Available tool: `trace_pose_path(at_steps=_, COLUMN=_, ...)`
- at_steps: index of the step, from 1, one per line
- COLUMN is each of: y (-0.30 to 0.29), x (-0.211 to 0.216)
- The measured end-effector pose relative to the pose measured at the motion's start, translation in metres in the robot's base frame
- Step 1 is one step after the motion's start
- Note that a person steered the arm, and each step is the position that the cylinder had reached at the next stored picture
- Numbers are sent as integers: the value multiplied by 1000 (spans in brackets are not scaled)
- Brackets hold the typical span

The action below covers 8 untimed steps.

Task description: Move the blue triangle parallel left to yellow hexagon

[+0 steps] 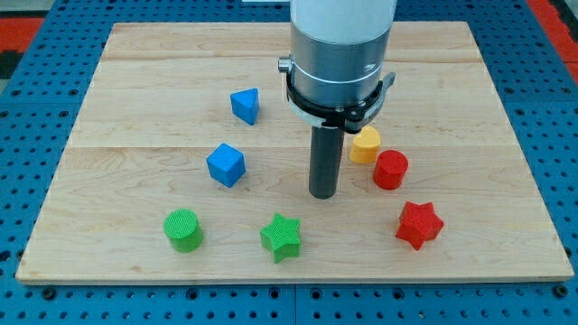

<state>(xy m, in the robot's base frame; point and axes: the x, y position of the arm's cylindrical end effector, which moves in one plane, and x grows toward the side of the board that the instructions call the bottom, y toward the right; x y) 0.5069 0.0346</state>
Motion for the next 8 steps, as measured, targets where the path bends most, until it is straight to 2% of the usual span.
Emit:
trace_pose_path(at_steps=1, y=-2, x=-40)
trace_pose_path(at_steps=3, y=-86, x=-65)
trace_pose_path(at_steps=4, y=-143, x=-92)
trace_pose_path(at_steps=5, y=-159, x=-145)
trace_pose_path(at_steps=6, y=-146, x=-167)
trace_pose_path(at_steps=8, y=-96, x=-130)
